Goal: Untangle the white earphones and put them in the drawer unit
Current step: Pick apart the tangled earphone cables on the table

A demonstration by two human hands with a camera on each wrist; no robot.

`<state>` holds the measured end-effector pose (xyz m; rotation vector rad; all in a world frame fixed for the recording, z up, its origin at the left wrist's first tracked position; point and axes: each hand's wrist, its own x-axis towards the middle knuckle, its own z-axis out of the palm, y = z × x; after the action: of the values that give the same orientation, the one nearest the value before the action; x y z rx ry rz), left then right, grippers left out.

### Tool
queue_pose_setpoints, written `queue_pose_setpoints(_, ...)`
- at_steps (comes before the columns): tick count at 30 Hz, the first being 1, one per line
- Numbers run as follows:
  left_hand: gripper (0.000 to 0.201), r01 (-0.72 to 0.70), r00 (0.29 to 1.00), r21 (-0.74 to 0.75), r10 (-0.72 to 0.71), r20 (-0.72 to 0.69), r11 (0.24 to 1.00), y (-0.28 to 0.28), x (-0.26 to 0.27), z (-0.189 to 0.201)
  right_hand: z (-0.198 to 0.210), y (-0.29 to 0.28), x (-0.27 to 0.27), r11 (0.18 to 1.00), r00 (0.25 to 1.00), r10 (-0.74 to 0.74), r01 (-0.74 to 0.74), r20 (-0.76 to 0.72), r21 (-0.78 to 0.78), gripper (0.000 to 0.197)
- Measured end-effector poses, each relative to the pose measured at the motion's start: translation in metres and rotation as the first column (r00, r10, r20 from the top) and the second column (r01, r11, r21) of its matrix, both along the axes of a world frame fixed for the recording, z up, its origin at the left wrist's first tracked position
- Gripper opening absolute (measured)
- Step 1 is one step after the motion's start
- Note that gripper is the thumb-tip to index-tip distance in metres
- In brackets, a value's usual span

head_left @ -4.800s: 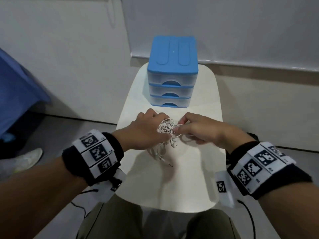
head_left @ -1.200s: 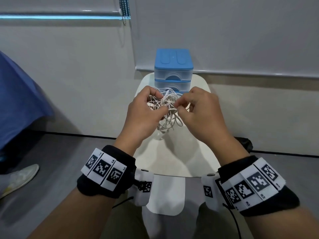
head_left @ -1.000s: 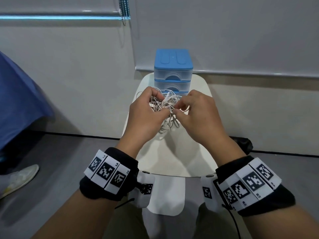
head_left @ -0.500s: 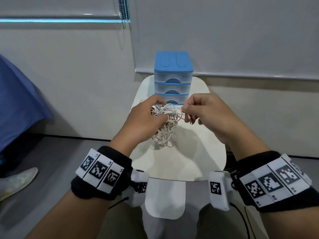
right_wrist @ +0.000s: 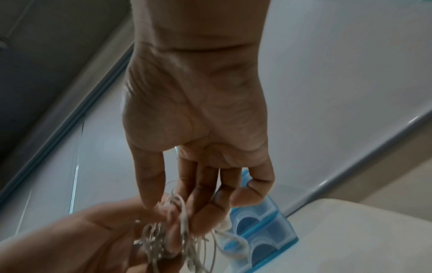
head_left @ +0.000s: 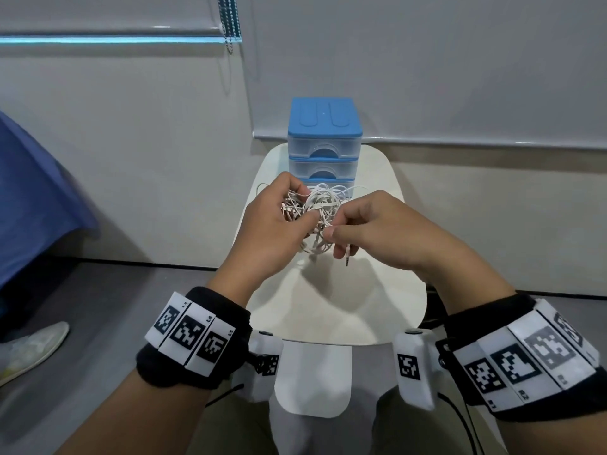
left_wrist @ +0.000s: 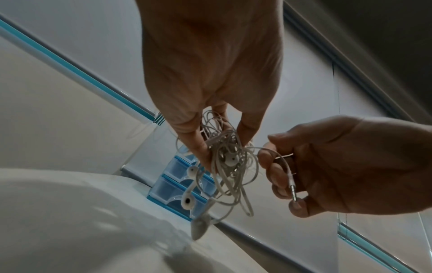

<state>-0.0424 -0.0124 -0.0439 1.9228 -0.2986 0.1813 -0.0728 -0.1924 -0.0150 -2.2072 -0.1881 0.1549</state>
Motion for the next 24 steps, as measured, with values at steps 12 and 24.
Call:
queue_pose_setpoints(12,0.021,0.053,0.998,0.078,-0.054,0.011,0.996,0.0,-0.003,0.002,0.008,-0.003,0.025,0.933,0.863,-0.118,0.266,0.492,-0.243,0.011)
queue_pose_setpoints(24,0.022,0.057,0.998,0.074,-0.056,-0.017,0.996,0.001,0.002,0.004,0.004,-0.006,0.023,0.973,0.897,-0.104,0.182,0.429,-0.144,0.007)
